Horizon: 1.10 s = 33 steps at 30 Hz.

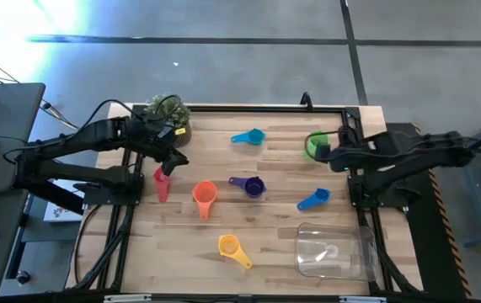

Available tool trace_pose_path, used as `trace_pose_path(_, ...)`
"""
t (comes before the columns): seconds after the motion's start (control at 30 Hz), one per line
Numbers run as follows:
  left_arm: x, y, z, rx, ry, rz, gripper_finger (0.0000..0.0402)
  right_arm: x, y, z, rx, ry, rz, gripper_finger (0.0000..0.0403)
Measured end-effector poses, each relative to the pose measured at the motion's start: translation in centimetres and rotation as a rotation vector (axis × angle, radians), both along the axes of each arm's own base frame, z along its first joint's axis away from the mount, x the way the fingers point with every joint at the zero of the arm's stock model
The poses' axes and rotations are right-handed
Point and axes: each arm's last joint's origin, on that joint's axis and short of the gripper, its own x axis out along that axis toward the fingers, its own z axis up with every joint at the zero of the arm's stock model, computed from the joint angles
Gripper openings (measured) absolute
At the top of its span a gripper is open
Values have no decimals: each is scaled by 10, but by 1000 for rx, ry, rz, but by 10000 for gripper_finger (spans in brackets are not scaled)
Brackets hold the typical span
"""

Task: Nest measuring cups in basket
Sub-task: Stack the green measuring cup on top of the orange measuring cup

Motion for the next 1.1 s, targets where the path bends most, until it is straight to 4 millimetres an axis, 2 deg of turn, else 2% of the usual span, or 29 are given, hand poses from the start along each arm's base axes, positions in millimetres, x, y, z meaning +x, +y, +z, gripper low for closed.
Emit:
trace_pose_path(0.2, 0, 0, 0, 33, -1, -29, 97, 0, -12, -33, 121, 108, -138, 279)
trace_pose_path(0.5, 0, 0, 0, 55, -1, -42, 97, -6, -40, -70, 101, 167, -333, 279)
trace_pose_path(0.8, 0, 1, 0, 64, 4, -19, 97, -6, -73, -114, 61, 81, -449, 263)
trace_pose_path(1.1, 0, 2, 0, 96, 14, 14, 97, -17, -96, -126, 63, 101, -506, 226)
